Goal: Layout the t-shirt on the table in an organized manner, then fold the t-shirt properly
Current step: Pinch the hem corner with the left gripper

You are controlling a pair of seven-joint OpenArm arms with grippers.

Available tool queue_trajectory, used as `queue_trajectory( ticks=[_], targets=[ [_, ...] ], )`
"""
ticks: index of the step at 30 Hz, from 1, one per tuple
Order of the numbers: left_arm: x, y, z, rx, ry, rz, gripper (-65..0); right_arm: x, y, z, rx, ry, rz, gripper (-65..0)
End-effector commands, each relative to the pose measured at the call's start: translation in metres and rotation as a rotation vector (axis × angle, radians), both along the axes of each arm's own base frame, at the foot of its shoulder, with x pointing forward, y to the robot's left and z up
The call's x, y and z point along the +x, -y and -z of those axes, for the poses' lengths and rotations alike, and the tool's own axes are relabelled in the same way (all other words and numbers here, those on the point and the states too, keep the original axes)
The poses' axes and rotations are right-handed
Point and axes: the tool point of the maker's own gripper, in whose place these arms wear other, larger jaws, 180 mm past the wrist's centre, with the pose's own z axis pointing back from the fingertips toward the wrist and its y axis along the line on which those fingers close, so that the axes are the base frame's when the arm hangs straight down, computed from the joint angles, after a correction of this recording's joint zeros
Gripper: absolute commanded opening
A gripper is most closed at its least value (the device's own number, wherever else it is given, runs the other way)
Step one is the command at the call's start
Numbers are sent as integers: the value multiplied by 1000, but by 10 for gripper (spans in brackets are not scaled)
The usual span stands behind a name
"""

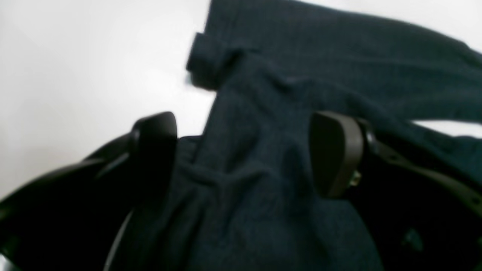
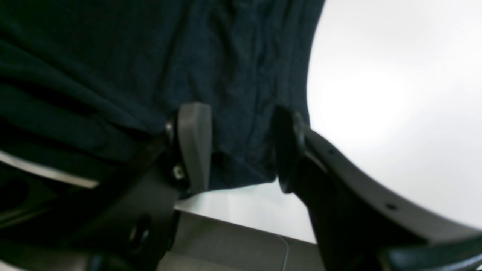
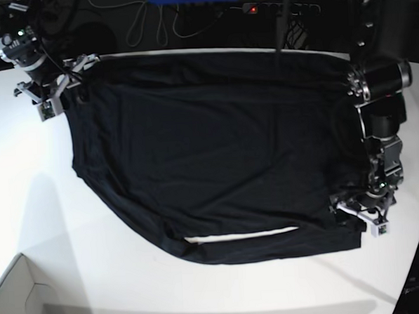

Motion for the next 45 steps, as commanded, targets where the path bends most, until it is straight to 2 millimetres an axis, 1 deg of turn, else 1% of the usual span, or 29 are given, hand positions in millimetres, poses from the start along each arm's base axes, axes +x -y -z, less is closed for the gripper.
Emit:
queue_trajectory(
  ticks=[1, 4, 6, 7, 9, 11, 17, 20, 22, 24, 25, 28, 31, 33, 35, 36, 38, 41, 45],
  targets=[
    [19, -8, -30, 24, 79, -6, -123, 4, 0, -8, 3, 37, -4, -373],
    [19, -5, -28, 36, 69, 11, -123, 4, 0, -8, 3, 35, -4, -373],
    [16, -3, -22, 44, 54, 21, -123, 4, 0, -8, 3, 35, -4, -373],
    [13, -3, -17, 43, 39, 22, -123, 4, 0, -8, 3, 35, -4, -373],
    [0, -14, -1, 40, -12, 3, -122, 2, 0, -7, 3, 30, -4, -373],
    [-8, -17, 10, 32, -42, -6, -122, -1, 1, -5, 2, 21, -5, -373],
    [-10, -18, 14, 32, -22, -14, -125, -1, 1, -6, 2, 23, -5, -373],
    [-24, -20, 28, 36, -52, -13, -125, -1, 1, -6, 1, 23, -6, -373],
    [-33, -28, 33, 41, -66, -25, -125, -1, 2, -6, -1, 21, -6, -373],
    [-46, -35, 44, 44, -90, -36, -125, -1, 2, -6, -1, 21, -6, -373],
    [-51, -35, 48, 42, -100, -34, -125, -1, 2, -6, -1, 21, -6, -373],
    [-59, -36, 56, 43, -118, -32, -125, 0, 2, -6, -1, 23, -6, -373],
    [-63, -42, 56, 50, -123, -37, -125, 0, -1, -5, 5, 22, -10, -373],
    [-71, -43, 63, 48, -152, -37, -125, 0, -2, -5, 6, 24, -12, -373],
    [-71, -42, 63, 46, -176, -33, -125, 0, -2, -5, 6, 24, -12, -373],
    [-67, -42, 56, 39, -168, -36, -125, 0, -2, -5, 6, 24, -12, -373],
    [-76, -44, 55, 14, -176, -52, -125, 0, -2, -5, 6, 24, -12, -373],
    [-74, -43, 25, 21, -118, -37, -125, 0, -2, -5, 6, 24, -12, -373],
    [-78, -32, -3, 73, -82, 18, -125, 0, -2, -5, 7, 24, -11, -373]
  ],
)
